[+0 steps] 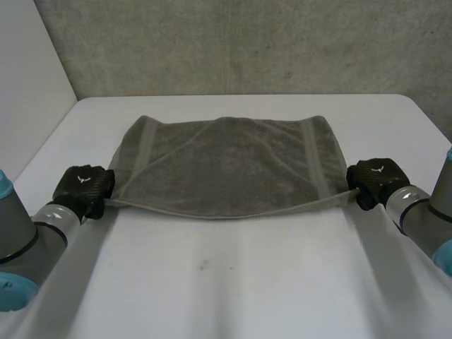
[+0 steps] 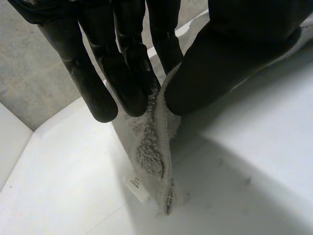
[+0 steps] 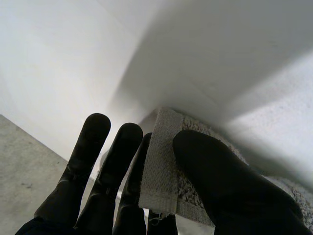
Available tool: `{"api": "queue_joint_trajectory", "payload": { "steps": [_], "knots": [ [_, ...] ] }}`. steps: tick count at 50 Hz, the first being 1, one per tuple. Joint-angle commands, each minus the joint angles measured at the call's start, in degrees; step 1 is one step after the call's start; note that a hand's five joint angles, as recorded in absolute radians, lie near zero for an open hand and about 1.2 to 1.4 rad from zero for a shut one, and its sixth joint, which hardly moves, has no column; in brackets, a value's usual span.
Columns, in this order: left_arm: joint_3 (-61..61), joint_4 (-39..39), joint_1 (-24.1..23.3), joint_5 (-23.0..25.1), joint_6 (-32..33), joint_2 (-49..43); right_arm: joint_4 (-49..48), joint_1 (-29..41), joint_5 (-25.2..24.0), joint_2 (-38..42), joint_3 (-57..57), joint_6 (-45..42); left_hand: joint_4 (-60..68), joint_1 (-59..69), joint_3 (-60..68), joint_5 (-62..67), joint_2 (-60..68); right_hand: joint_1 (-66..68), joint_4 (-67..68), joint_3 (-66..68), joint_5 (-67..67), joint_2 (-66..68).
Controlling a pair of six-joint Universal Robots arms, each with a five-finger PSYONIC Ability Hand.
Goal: Fold the towel.
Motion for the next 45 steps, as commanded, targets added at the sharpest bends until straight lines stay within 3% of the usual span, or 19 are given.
{"api": "queue_joint_trajectory", "payload": {
  "steps": [1, 9, 12, 20, 27, 34, 36, 37, 39, 42, 45],
  "knots": [
    [-2.4, -1.6, -0.6, 0.1, 0.9, 2.8, 6.1, -0.6, 0.0, -5.4, -0.3, -0.8, 10.3, 12.8, 10.3, 11.4, 10.2, 1.9, 11.6, 11.9, 13.6, 12.0],
    [-6.9, -9.9, -1.6, 0.4, 0.9, 11.2, 20.1, -4.5, -0.8, -10.9, 0.1, -8.3, 10.3, 12.8, 10.3, 11.4, 10.2, 1.9, 11.6, 11.9, 13.6, 12.0],
    [-9.1, -14.6, -2.0, 0.3, 1.1, 15.4, 27.9, -7.2, -0.7, -16.9, 2.7, -15.7, 10.3, 12.8, 10.3, 11.4, 10.2, 1.9, 11.6, 11.9, 13.6, 12.0],
    [-14.0, -32.9, -2.0, 0.4, 6.6, 29.2, 39.8, -11.2, -1.6, -28.0, 7.1, -27.1, 10.3, 12.8, 10.3, 11.4, 10.2, 1.9, 11.6, 11.9, 13.6, 12.0],
    [-14.1, -36.4, -2.0, 0.6, 10.0, 32.1, 41.7, -13.4, -5.8, -32.2, 7.2, -30.4, 10.3, 12.8, 10.3, 11.4, 10.2, 1.9, 11.6, 11.9, 13.6, 12.0],
    [-9.4, -28.5, -2.0, 0.7, 10.1, 26.3, 35.6, -12.9, -8.0, -28.7, 5.5, -25.3, 10.3, 12.8, 10.3, 11.4, 10.2, 1.9, 11.6, 11.9, 13.6, 12.0],
    [-5.0, -23.7, -2.2, 0.6, 10.1, 20.1, 29.9, -12.1, -7.3, -21.1, 2.6, -21.5, 10.3, 12.8, 10.3, 11.4, 10.2, 1.9, 11.6, 11.9, 13.6, 12.0],
    [-5.0, -23.7, -2.2, 0.6, 10.1, 20.0, 29.8, -12.1, -7.3, -21.1, 2.6, -21.4, 10.3, 12.8, 10.3, 11.4, 10.2, 1.9, 11.6, 11.9, 13.6, 12.0],
    [0.3, -21.0, -2.3, 0.5, 10.0, 12.9, 26.9, -9.6, -5.3, -14.9, -1.6, -18.3, 10.3, 12.8, 10.3, 11.4, 10.2, 1.9, 11.6, 11.9, 13.6, 12.0],
    [3.4, -20.5, -2.7, 0.4, 9.9, 9.0, 24.4, -5.1, -2.1, -8.2, -7.1, -15.2, 10.3, 12.8, 10.3, 11.4, 10.2, 1.9, 11.6, 11.9, 13.6, 12.0],
    [11.1, -20.3, -4.6, 0.3, 9.6, 1.4, 23.1, -3.4, -0.5, -4.6, -10.4, -13.6, 10.3, 12.8, 10.3, 11.4, 10.2, 1.9, 11.6, 11.9, 13.6, 12.0]
  ]
}}
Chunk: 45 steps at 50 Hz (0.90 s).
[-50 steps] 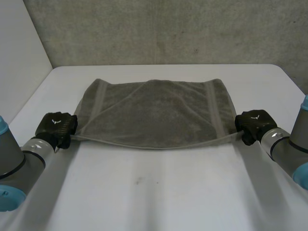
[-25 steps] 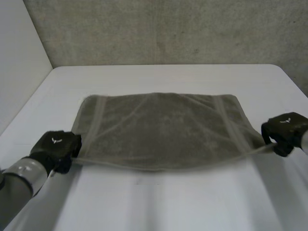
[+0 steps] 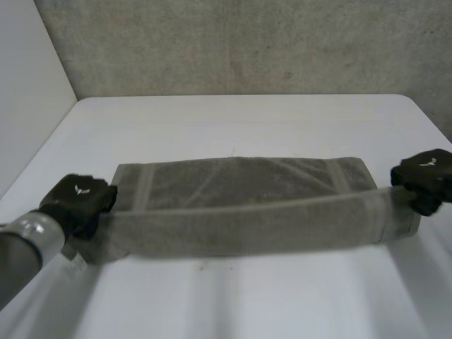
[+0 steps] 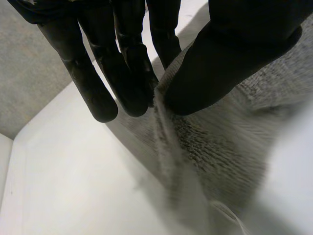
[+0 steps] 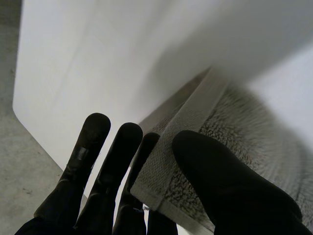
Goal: Fold the towel.
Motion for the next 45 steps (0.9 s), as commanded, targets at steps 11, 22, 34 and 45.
{"api": "queue_joint_trajectory", "payload": {
  "steps": [11, 22, 34, 45],
  "knots": [
    [42.6, 3.2, -5.2, -1.0, -1.2, -38.7, -23.1, 11.9, 15.9, 32.7, -30.1, 12.4, 10.3, 12.8, 10.3, 11.4, 10.2, 1.4, 11.4, 11.9, 13.3, 12.0],
    [57.0, 3.2, -6.3, -2.2, -1.1, -48.3, -24.9, 12.3, 18.0, 39.2, -38.4, 12.4, 10.3, 12.8, 10.3, 11.4, 10.2, 1.4, 11.4, 11.9, 13.3, 12.0],
    [59.5, 2.6, -7.7, -2.7, -7.1, -50.0, -24.7, 14.4, 19.5, 38.7, -38.0, 13.0, -59.7, -57.2, -59.7, -58.6, -59.8, -68.6, -58.6, -58.1, -56.7, -58.0],
    [40.5, 2.6, -7.1, -2.6, -19.4, -28.4, -24.3, 14.0, 18.6, 17.8, -20.6, 18.0, -59.7, -57.2, -59.7, -58.6, -59.8, -68.6, -58.6, -58.1, -56.7, -58.0]
  ]
}}
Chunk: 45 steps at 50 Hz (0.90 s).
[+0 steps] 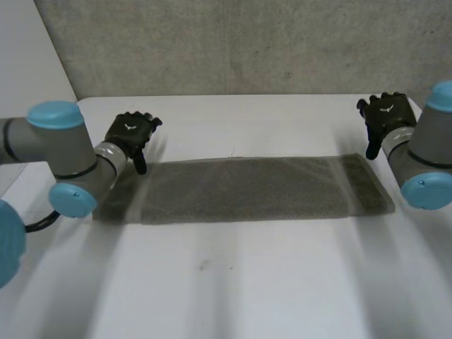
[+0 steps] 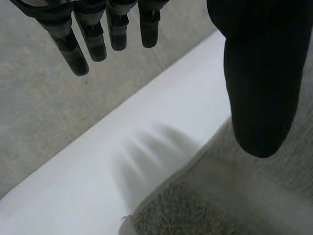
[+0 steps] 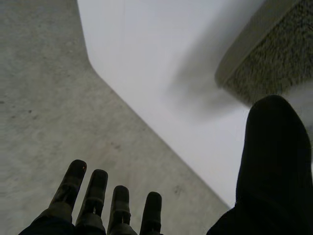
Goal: Fold the towel.
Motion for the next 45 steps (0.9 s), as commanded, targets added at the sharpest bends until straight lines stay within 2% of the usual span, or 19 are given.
{"api": "queue_joint_trajectory", "payload": {
  "steps": [1, 3, 6, 14, 18, 22, 33, 45],
  "knots": [
    [-15.4, 0.4, 0.6, 0.1, -7.7, 16.6, 0.6, -0.5, -0.9, -17.1, 16.0, 2.7, -1.2, -1.6, -1.2, -2.5, -1.0, -2.1, -3.6, -2.4, -4.0, -3.2],
    [-22.7, 1.4, 1.0, 0.1, -9.0, 23.4, 0.7, -0.5, -1.1, -19.4, 19.1, 2.5, -1.2, -1.6, -1.2, -2.5, -1.0, -2.1, -3.6, -2.4, -4.0, -3.2],
    [-29.9, 3.4, 1.3, 0.1, -9.9, 28.9, 1.2, -0.5, -2.5, -23.0, 24.6, 1.8, -1.2, -1.6, -1.2, -2.5, -1.0, -2.1, -3.6, -2.4, -4.0, -3.2],
    [-44.1, 9.8, 1.6, 0.1, -12.2, 36.8, 3.2, -2.8, -7.5, -26.9, 35.2, 1.6, -1.2, -1.6, -1.2, -2.5, -1.0, -1.4, -2.9, -1.7, -3.3, -2.5],
    [-48.1, 12.8, 1.6, 0.1, -13.7, 38.0, 1.9, -5.0, -10.8, -26.9, 39.0, 0.6, -1.2, -1.6, -1.2, -2.5, -1.0, 3.0, 1.6, 2.7, 1.1, 1.9],
    [-52.3, 17.9, 2.0, 0.0, -16.6, 38.1, -2.1, -6.8, -15.1, -25.6, 42.7, -1.7, -1.2, -1.6, -1.2, -2.5, -1.0, 17.0, 15.5, 16.6, 15.1, 15.9],
    [-55.0, 21.3, 2.4, 0.0, -17.2, 38.1, -11.5, -8.9, -15.9, -16.7, 43.1, -4.2, -1.2, -1.6, -1.2, -2.5, -1.0, 28.9, 27.5, 28.6, 27.0, 27.8],
    [-56.0, 21.5, 2.5, 0.2, -17.2, 38.1, -14.4, -10.7, -16.1, -14.3, 41.4, -4.2, -1.2, -1.6, -1.2, -2.5, -1.0, 37.4, 35.9, 37.0, 35.4, 36.2]
  ]
}}
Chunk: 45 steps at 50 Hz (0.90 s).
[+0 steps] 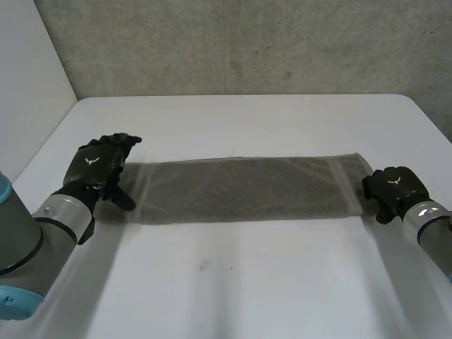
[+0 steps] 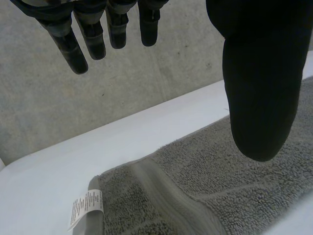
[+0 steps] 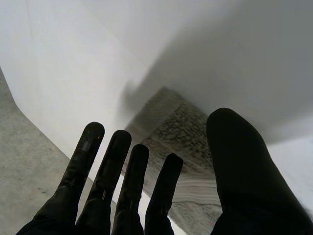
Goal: Fold the towel.
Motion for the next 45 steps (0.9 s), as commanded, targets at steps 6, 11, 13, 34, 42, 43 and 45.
{"api": "queue_joint_trajectory", "payload": {
  "steps": [6, 11, 13, 34, 42, 43, 45],
  "knots": [
    [-0.5, -0.1, 0.1, 0.0, 0.1, 0.0, -1.2, -0.5, -0.2, 2.0, -1.7, 0.2, 0.4, -0.3, 0.4, -1.6, 0.6, 2.1, 8.4, 8.3, 10.2, 8.8],
    [-0.5, -0.1, 0.1, 0.0, 0.1, -0.1, -1.2, -0.5, -0.2, 3.3, -2.7, 0.1, 0.4, -0.3, 0.4, -1.6, 0.6, 5.2, 11.4, 11.3, 13.2, 11.8],
    [-0.5, 0.0, 0.1, 0.0, 0.1, -0.1, -1.3, -0.5, -0.1, 3.7, -3.2, 0.1, 0.4, -0.3, 0.4, -1.6, 0.6, 13.2, 19.5, 19.4, 21.3, 19.9],
    [-0.9, 0.0, 0.0, 0.0, 0.0, -0.1, 0.6, -12.9, 4.5, 0.6, -8.2, 0.2, 0.4, -0.3, 0.4, -1.6, 0.6, 32.7, 38.9, 38.9, 40.8, 39.3],
    [-0.9, 0.0, 0.0, -0.1, 0.0, 0.0, 7.5, -17.9, 4.6, -0.1, -15.4, -4.1, 0.4, -0.3, 0.4, -1.6, 0.6, 32.7, 38.9, 38.9, 40.8, 39.3],
    [-0.9, 0.0, 0.1, -0.1, 0.0, 0.0, 7.6, -17.9, 4.6, -0.1, -15.5, -4.1, 0.4, -0.3, 0.4, -1.6, 0.6, 32.7, 38.9, 38.9, 40.8, 39.3],
    [-0.9, 0.0, 0.1, -0.1, 0.0, 0.1, 9.1, -16.9, 4.5, -0.6, -17.8, -4.3, 0.4, -0.3, 0.4, -1.6, 0.6, 32.7, 38.9, 38.9, 40.8, 39.3]
  ]
}}
